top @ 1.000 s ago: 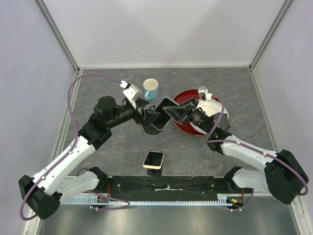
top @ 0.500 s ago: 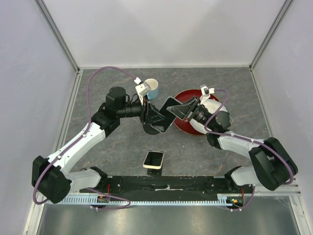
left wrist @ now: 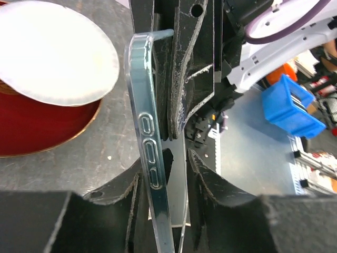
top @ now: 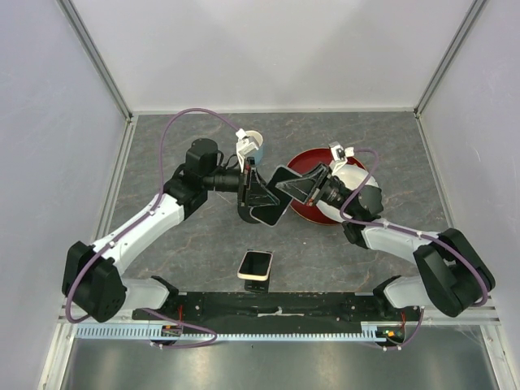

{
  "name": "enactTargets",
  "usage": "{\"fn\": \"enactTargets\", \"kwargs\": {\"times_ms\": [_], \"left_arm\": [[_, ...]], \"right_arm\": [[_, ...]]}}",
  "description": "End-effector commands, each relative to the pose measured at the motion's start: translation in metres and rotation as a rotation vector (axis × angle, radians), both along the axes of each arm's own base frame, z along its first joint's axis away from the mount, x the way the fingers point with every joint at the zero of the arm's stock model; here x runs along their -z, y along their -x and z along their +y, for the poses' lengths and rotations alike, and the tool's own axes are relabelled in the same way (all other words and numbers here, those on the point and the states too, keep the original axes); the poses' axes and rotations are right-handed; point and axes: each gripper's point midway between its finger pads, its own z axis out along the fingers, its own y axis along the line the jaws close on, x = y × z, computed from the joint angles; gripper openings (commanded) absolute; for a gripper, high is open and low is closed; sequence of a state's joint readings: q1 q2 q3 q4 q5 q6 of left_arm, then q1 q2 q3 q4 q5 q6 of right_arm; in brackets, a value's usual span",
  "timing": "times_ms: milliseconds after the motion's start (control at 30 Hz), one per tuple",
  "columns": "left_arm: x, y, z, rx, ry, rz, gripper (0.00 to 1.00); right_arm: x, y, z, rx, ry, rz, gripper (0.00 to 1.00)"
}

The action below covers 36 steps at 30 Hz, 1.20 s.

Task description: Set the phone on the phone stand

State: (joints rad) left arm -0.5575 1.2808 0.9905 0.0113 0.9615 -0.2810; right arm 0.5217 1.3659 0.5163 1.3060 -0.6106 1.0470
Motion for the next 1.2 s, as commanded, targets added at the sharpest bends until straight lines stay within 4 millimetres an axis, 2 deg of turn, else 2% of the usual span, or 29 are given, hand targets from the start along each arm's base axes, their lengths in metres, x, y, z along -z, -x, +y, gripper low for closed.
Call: {"fn": "enactTargets", "kwargs": {"times_ms": [0,133,233,267,300,333,367,400,433,533,667,800,1000,1167], "left_arm": [[-0.031,0.035,-0.009,0.233,0.088,0.017,0.34],[-0.031,0.044,-0.011,0.283,0.097,0.038,0.25],[-0.029,0.043,-0.012,0.278,0.096,0.033,0.06],[-0.03,0.043,-0.011,0.271,0.097,0.021,0.02],[-0.032,0.042,-0.011,0.254,0.099,0.006,0.02],[-0.03,0.04,-0.011,0.242,0.099,-0.006,0.02],[-0.03,0.04,-0.01,0.231,0.099,-0.019,0.02],[-0.033,0.038,-0.009,0.212,0.103,-0.051,0.02],[-0.032,0.038,-0.008,0.202,0.1,-0.057,0.02],[-0.036,0.034,-0.006,0.164,0.096,-0.109,0.02],[-0.038,0.031,-0.001,0.12,0.078,-0.157,0.02],[-0.043,0.027,0.005,0.088,0.078,-0.214,0.02],[-0.041,0.025,0.01,0.078,0.053,-0.215,0.02],[-0.041,0.022,0.011,0.067,0.051,-0.214,0.02]], "right_arm": [[-0.085,0.034,-0.032,0.089,-0.248,-0.412,0.0],[-0.085,0.037,-0.033,0.098,-0.241,-0.435,0.0],[-0.084,0.036,-0.033,0.099,-0.234,-0.44,0.0],[-0.082,0.036,-0.031,0.097,-0.229,-0.438,0.0],[-0.081,0.035,-0.031,0.093,-0.223,-0.436,0.02],[-0.082,0.036,-0.03,0.089,-0.222,-0.44,0.06],[-0.081,0.036,-0.03,0.086,-0.219,-0.441,0.19],[-0.079,0.036,-0.028,0.079,-0.208,-0.436,0.26],[-0.079,0.035,-0.027,0.075,-0.2,-0.434,0.41],[-0.075,0.03,-0.022,0.069,-0.166,-0.416,0.58],[-0.074,0.031,-0.021,0.059,-0.151,-0.42,0.7],[-0.076,0.035,-0.02,0.036,-0.147,-0.435,0.7],[-0.08,0.048,-0.019,-0.022,-0.158,-0.481,0.6],[-0.08,0.049,-0.018,-0.033,-0.158,-0.483,0.53]]}}
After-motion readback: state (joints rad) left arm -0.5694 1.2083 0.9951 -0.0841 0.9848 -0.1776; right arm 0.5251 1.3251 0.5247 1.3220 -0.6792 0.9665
